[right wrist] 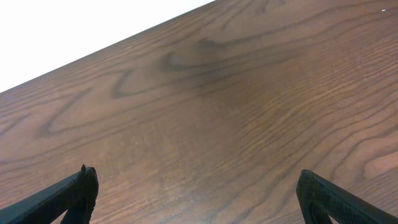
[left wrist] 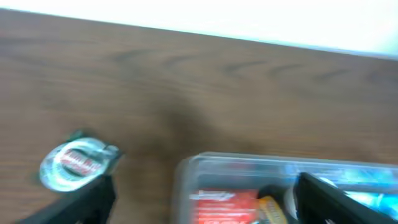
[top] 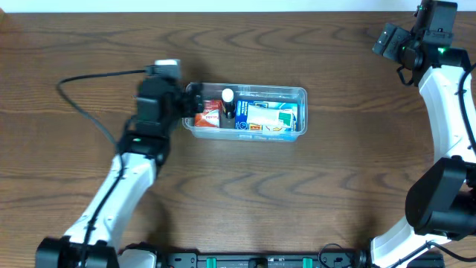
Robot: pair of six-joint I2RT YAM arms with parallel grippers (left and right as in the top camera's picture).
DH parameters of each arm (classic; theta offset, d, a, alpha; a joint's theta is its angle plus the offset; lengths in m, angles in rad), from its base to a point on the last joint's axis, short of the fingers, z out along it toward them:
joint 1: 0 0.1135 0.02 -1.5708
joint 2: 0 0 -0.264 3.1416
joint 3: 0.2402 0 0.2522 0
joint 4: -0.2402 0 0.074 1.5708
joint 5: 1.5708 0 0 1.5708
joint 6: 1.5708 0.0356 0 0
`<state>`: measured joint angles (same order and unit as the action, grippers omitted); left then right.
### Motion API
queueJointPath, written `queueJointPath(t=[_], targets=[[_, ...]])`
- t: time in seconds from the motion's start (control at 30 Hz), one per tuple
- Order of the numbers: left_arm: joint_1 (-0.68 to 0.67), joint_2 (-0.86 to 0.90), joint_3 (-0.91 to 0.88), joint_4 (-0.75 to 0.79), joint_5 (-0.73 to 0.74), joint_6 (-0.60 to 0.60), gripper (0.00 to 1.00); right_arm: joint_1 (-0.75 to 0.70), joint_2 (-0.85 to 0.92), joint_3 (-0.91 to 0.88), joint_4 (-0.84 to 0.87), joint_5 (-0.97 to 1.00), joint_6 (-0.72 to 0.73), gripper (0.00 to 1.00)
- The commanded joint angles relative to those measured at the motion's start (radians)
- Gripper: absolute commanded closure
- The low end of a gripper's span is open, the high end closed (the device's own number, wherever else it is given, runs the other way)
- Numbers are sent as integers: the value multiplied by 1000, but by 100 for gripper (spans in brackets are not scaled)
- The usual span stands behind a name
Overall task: Pack container
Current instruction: 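Open left gripper and withdraw it left toward the green tin, then lower left gripper over the green Zam-Buk tin and grasp it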
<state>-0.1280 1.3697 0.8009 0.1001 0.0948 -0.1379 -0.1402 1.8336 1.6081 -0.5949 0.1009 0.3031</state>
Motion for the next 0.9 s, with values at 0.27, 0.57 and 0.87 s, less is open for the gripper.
queueJointPath(t=[0.27, 0.57, 0.87], targets=[[248, 118, 396, -433, 54, 346, 2, -3, 1, -2, -1, 0, -1, 1], [301, 359, 578, -529, 64, 510, 2, -3, 1, -2, -1, 0, -1, 1], [299, 500, 578, -511, 127, 579, 2, -3, 2, -2, -1, 0, -1, 1]])
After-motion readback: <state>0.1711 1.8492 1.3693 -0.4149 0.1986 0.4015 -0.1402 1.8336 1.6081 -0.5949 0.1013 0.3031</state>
